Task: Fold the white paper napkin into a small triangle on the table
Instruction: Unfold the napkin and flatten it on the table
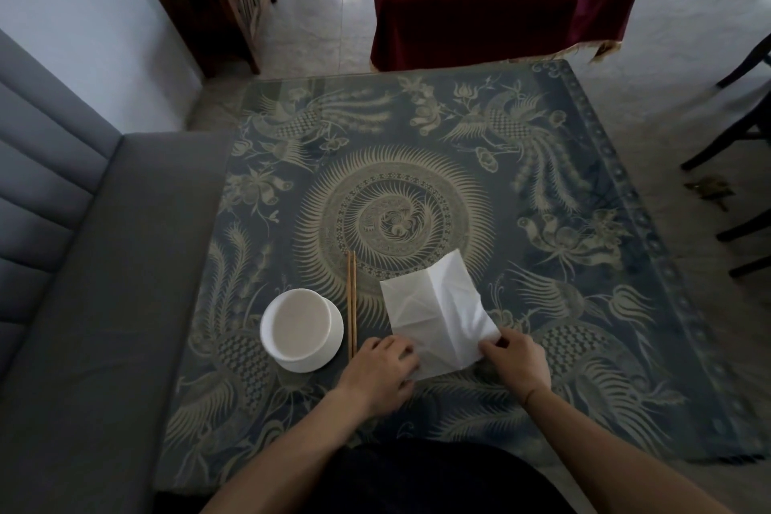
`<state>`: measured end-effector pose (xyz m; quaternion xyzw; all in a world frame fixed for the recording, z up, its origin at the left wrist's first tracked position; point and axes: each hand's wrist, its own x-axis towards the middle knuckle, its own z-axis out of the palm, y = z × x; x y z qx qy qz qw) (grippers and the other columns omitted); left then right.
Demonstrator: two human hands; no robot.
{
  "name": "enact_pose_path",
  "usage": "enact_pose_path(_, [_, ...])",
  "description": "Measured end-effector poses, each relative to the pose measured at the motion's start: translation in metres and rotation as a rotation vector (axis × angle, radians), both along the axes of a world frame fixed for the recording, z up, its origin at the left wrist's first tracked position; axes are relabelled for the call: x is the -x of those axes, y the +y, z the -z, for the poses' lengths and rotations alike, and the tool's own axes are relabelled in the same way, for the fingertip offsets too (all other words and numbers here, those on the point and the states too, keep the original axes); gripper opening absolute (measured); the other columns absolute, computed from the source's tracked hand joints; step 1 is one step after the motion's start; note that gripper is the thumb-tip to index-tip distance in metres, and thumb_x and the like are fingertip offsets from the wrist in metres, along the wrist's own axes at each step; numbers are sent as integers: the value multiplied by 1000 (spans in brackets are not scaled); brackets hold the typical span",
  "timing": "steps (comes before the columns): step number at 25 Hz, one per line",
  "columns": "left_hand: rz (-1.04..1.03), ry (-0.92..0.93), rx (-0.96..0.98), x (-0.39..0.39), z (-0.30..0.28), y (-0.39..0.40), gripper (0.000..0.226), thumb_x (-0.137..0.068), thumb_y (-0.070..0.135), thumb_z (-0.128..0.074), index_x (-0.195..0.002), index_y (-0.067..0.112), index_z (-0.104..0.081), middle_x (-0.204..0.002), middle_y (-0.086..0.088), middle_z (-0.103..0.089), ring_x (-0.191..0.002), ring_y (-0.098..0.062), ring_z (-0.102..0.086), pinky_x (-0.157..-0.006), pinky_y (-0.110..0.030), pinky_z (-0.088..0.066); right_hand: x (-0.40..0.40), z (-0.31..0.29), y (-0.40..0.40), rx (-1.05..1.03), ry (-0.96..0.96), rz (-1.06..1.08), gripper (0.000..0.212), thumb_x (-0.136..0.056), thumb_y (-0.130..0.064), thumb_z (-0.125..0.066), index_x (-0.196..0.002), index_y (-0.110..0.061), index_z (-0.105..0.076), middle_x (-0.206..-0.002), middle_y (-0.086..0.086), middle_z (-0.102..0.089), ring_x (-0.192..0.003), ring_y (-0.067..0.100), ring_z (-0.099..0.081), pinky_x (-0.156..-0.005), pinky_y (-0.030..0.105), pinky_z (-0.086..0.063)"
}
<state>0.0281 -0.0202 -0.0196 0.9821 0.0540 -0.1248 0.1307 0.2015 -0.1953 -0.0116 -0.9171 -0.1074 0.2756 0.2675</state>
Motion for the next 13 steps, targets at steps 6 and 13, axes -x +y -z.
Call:
enact_pose_path(6, [-4, -24, -17, 4, 1, 1, 34, -90, 35, -46, -118, 20, -59, -133, -5, -50, -123, -23, -45, -101, -40, -33, -6, 0, -11, 79, 33, -29, 14, -74, -30, -64, -69, -17, -67, -65, -2, -65, -65, 16, -59, -55, 31, -43])
enact_pose_path(13, [-6, -28, -60, 10, -3, 3, 34, -90, 35, -43, -113, 18, -62, -132, -5, -50, -122, -23, -45, -106, -41, -28, -14, 6, -20, 181, 204, -174, 18, -70, -32, -73, -55, -22, -69, -51, -11, -65, -54, 3, -60, -44, 17, -40])
